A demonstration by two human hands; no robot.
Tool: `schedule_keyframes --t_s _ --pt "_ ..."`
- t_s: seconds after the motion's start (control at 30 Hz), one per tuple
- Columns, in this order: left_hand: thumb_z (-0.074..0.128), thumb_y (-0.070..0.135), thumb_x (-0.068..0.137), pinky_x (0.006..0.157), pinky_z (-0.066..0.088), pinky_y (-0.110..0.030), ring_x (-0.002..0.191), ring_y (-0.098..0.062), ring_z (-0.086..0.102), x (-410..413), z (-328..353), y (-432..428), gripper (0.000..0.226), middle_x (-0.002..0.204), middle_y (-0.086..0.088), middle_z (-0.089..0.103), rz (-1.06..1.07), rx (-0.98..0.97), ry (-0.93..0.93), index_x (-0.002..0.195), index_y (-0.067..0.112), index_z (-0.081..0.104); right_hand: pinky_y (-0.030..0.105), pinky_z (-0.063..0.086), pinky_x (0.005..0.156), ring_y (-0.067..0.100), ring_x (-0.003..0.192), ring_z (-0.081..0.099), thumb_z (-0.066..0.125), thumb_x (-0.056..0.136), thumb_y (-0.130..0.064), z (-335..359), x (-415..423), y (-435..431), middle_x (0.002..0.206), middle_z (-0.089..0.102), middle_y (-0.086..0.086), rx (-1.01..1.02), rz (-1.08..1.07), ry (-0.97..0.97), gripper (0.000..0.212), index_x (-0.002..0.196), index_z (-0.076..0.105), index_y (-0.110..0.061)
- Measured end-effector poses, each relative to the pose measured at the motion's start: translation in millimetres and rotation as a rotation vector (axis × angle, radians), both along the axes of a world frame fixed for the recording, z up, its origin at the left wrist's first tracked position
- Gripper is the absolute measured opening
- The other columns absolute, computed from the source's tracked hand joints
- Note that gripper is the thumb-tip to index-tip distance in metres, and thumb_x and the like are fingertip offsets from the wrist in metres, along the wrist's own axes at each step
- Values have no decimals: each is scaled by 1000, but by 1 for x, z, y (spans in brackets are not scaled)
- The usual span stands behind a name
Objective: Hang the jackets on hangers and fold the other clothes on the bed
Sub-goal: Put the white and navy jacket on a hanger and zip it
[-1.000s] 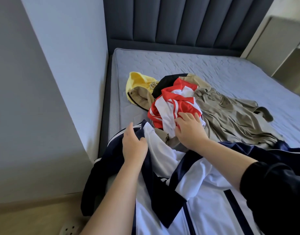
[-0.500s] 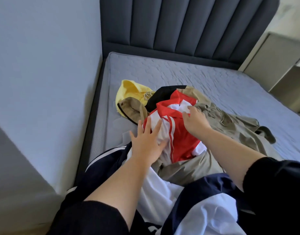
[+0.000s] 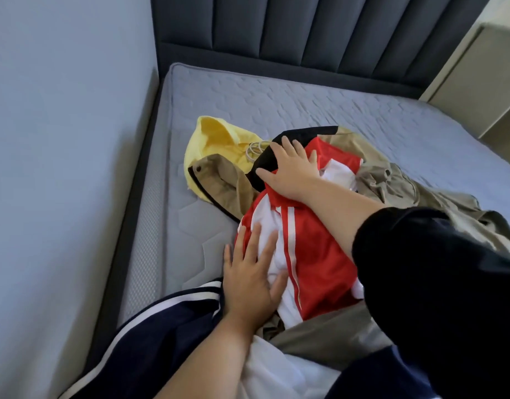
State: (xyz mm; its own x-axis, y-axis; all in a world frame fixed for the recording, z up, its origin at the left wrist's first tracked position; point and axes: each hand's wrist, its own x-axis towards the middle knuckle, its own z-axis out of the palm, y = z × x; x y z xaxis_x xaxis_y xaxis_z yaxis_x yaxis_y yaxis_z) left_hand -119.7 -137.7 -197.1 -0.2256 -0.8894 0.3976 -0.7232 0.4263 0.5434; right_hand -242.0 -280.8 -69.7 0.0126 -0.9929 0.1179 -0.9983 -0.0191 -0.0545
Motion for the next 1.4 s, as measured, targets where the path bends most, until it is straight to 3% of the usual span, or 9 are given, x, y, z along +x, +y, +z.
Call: schedule_keyframes --t_s 0.27,0.4,0.6,0.77,0.87,1.0,1.17,1.3,1.4 --pt "22 50 91 118 18 -41 145 -20 18 3 3 -4 61 155 -1 22 42 39 257 144 22 19 53 2 117 21 148 -4 58 80 -40 -21 -22 -19 161 -8 2 110 205 309 95 152 -3 -28" --pt "22 54 89 118 18 -39 145 -19 18 4 5 -8 67 156 -4 21 51 76 298 146 19 22 44 29 103 27 132 35 58 82 -39 -25 -20 -20 154 29 4 201 180 397 95 152 -5 -27" --pt "22 63 84 117 17 -35 144 -19 21 6 4 -13 78 158 -2 18 55 139 333 150 20 23 41 27 97 24 111 51 45 89 -30 -13 -15 -9 107 60 0 240 33 663 36 123 56 -25" --pt "25 61 84 117 20 -38 143 -21 25 6 5 -12 72 158 -1 19 43 133 350 148 26 19 50 6 115 24 139 26 40 95 -34 -16 -30 15 143 44 2 180 302 920 38 124 61 -22" --pt "27 59 85 116 21 -36 143 -20 26 7 6 -11 64 157 -1 19 31 122 380 143 33 14 41 14 115 22 124 49 39 92 -23 -12 -42 28 119 64 6 319 299 731 34 105 68 -12" --pt "26 58 85 115 19 -32 143 -19 25 8 4 -14 71 157 -4 22 24 136 376 147 24 19 30 35 81 29 111 57 32 96 -41 -4 -59 49 119 64 14 338 -3 287 48 109 66 -9" --pt "26 61 84 117 19 -33 142 -16 27 10 6 -18 81 154 0 30 11 252 492 150 16 24 44 33 110 28 131 42 33 100 -48 -7 -95 82 142 48 6 697 -459 158 48 133 52 -19" --pt "37 50 90 118 20 -39 143 -14 26 13 8 -20 69 154 2 32 -25 436 638 150 19 26 42 43 93 29 127 45 47 95 -41 1 -68 85 139 47 8 370 -567 302 48 136 49 -15" --pt "42 36 101 119 18 -36 143 -12 23 16 9 -24 49 152 5 34 -52 527 638 147 22 34 58 23 108 36 139 21 44 94 -20 9 -37 74 154 15 15 -37 -187 523 63 150 15 -18"
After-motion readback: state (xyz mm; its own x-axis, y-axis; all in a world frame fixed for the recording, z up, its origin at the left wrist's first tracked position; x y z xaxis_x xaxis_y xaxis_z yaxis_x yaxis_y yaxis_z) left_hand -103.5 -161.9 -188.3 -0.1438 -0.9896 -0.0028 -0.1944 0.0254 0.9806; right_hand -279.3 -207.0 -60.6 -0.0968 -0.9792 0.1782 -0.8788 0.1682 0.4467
